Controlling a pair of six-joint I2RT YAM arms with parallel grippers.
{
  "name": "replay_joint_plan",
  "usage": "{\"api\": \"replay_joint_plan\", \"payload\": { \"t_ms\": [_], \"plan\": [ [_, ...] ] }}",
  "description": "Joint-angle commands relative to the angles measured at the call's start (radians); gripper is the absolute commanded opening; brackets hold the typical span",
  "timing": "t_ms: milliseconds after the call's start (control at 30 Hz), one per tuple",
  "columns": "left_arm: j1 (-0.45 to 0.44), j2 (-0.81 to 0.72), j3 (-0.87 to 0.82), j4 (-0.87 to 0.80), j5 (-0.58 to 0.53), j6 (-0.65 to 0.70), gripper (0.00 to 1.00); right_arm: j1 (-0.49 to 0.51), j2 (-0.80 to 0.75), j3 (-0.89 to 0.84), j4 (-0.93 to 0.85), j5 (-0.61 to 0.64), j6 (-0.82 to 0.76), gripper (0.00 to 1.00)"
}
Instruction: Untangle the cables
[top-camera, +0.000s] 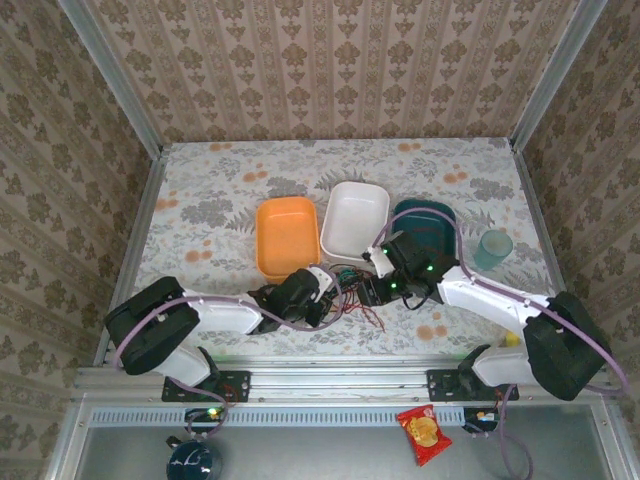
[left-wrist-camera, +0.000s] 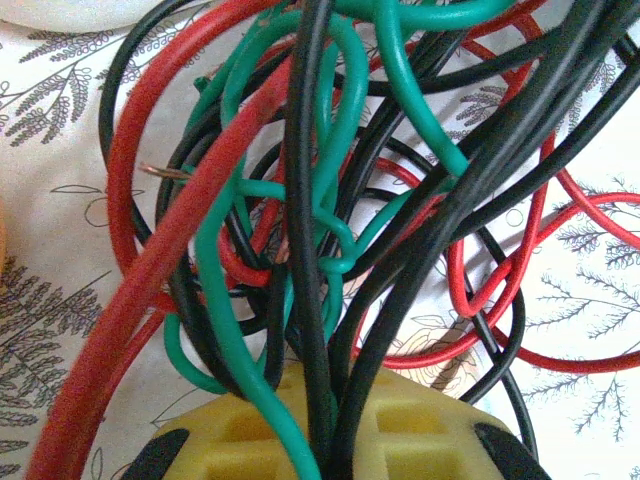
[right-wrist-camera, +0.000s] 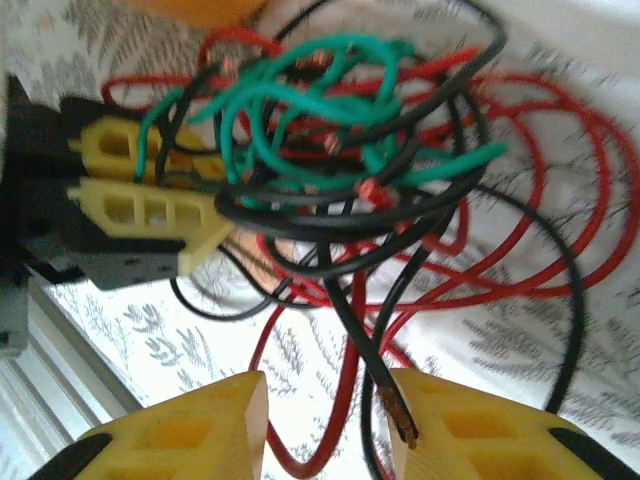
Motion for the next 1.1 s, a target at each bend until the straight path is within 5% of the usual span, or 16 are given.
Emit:
{"api": "replay_joint_plan", "payload": {
  "t_ms": [0, 167, 500, 800, 1067],
  "plan": [
    [0.005, 0.021, 0.013, -0.02, 0.021, 0.008, 0.0, 0.023, 0.024, 0.032, -0.068, -0.016, -0.021, 0.28],
    [0.006, 0.021, 0.012, -0.022, 0.021, 0.008, 0.0, 0.024, -0.039, 0.026, -0.065, 0.123, 0.003, 0.01],
    [0.005, 0.047, 0.018, -0.042, 0.021, -0.002, 0.1, 0.023, -0.345, 0.083, -0.052, 0.556, 0.043, 0.0],
    [0.004, 0.079, 0.01, -0.033, 0.033, -0.016, 0.1, 0.018, -0.45, 0.256, 0.035, 0.858, -0.082, 0.0],
    [0.006, 0.079, 0.001, -0.028, 0.032, -0.022, 0.11, -0.07, -0.475, 0.379, 0.196, 0.963, -0.234, 0.0]
  ]
}}
